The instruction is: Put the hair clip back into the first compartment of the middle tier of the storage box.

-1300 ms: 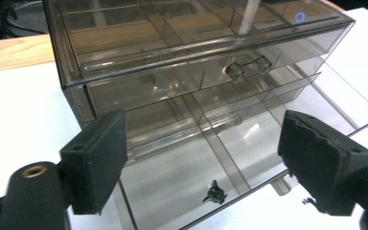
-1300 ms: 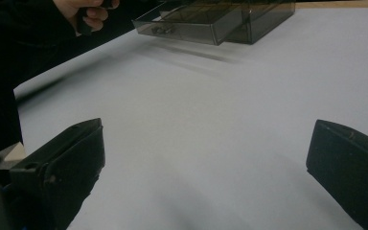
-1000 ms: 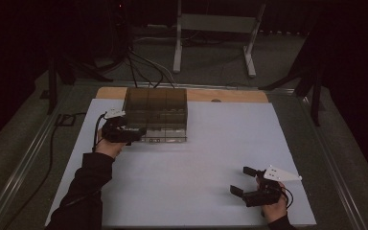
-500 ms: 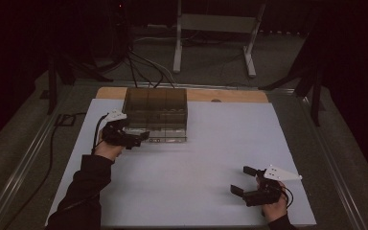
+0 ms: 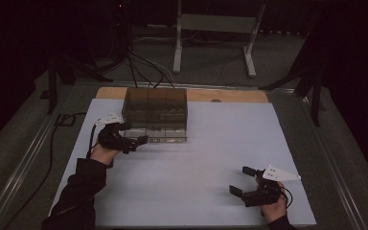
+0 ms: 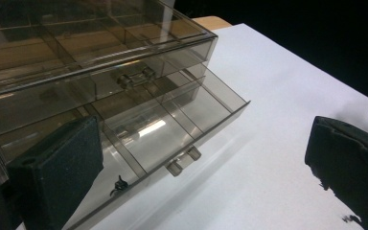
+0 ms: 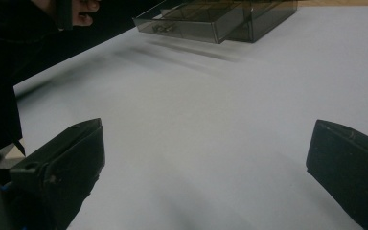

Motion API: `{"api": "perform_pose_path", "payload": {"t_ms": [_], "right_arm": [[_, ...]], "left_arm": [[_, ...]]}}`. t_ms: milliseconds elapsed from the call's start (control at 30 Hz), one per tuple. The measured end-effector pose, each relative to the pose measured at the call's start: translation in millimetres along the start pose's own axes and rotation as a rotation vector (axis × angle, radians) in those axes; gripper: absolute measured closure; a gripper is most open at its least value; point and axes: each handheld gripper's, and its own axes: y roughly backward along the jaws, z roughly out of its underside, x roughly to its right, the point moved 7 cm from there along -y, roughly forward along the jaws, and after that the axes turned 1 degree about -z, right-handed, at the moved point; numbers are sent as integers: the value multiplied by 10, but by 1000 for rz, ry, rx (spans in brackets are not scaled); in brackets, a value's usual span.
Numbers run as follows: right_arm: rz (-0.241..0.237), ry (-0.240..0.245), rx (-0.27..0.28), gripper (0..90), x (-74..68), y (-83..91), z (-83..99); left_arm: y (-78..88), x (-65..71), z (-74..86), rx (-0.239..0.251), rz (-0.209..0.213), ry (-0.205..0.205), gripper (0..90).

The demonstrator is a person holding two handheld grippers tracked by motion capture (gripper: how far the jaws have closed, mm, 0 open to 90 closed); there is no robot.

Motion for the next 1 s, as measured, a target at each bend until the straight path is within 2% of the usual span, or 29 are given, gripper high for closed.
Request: {"api": "perform_pose_path", "payload": {"t_ms": [267, 433, 667, 767, 900, 1000], "right_arm": [[-3, 1, -1, 0, -4, -8, -2], [-5, 2, -2, 0, -9, -14, 0], [-5, 0, -3, 0, -10, -15, 1], [-6, 1, -3, 0, -12, -18, 0], [-5, -1, -3, 0, -12, -18, 0], [-5, 1, -4, 0, -13, -19, 0]], "left_arm": [[79, 77, 68, 4, 53, 7, 6], [115, 90, 160, -10, 54, 3, 6], [172, 127, 224, 3, 54, -4, 6], [199, 164, 295, 0, 49, -18, 6], [213, 185, 332, -1, 51, -18, 6], [241, 250, 426, -3, 61, -23, 6]]}}
